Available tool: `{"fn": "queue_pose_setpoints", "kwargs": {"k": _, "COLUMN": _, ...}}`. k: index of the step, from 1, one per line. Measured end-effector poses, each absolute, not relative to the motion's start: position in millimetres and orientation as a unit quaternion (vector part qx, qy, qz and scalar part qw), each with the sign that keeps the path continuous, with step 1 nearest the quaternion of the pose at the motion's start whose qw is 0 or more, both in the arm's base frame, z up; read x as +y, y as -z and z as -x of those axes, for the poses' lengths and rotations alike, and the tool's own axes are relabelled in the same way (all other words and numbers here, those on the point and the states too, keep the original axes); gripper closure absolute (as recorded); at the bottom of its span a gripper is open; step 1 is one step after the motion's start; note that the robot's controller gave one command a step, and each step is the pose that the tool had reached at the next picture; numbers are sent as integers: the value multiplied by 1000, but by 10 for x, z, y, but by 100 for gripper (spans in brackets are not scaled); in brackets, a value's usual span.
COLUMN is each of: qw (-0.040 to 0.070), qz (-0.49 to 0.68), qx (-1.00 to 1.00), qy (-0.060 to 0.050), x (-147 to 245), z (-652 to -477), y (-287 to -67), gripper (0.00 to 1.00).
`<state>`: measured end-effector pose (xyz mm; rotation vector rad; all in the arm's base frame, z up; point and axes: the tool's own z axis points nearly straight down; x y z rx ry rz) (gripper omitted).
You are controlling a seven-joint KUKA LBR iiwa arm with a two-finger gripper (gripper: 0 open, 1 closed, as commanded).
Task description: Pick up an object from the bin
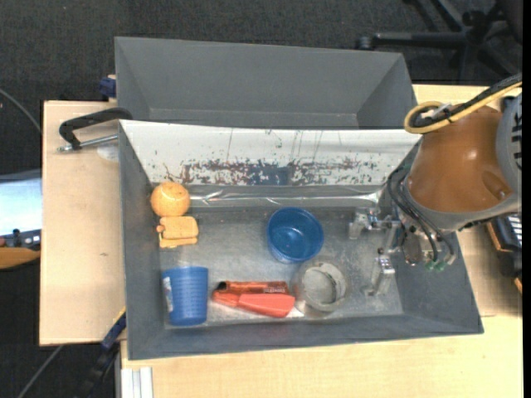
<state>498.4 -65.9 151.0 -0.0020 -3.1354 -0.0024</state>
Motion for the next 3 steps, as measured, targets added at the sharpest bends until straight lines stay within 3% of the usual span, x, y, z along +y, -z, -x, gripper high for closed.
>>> {"fn": "queue_pose_setpoints", "kwargs": {"k": 1, "qw": -1, "qz": 0, "qx": -1000, "qy": 0, "x": -657, "z": -5002, "y": -1555, "gripper": 0}}
{"fn": "queue_pose_setpoints", "kwargs": {"k": 2, "qw": -3, "qz": -12, "qx": -1000, "qy": 0, "x": -549, "z": -5067, "y": -1131, "gripper": 0}}
{"fn": "queue_pose_setpoints", "kwargs": {"k": 3, "qw": 3, "qz": 41, "qx": -999, "qy": 0, "x": -320, "z": -5086, "y": -794, "gripper": 0}}
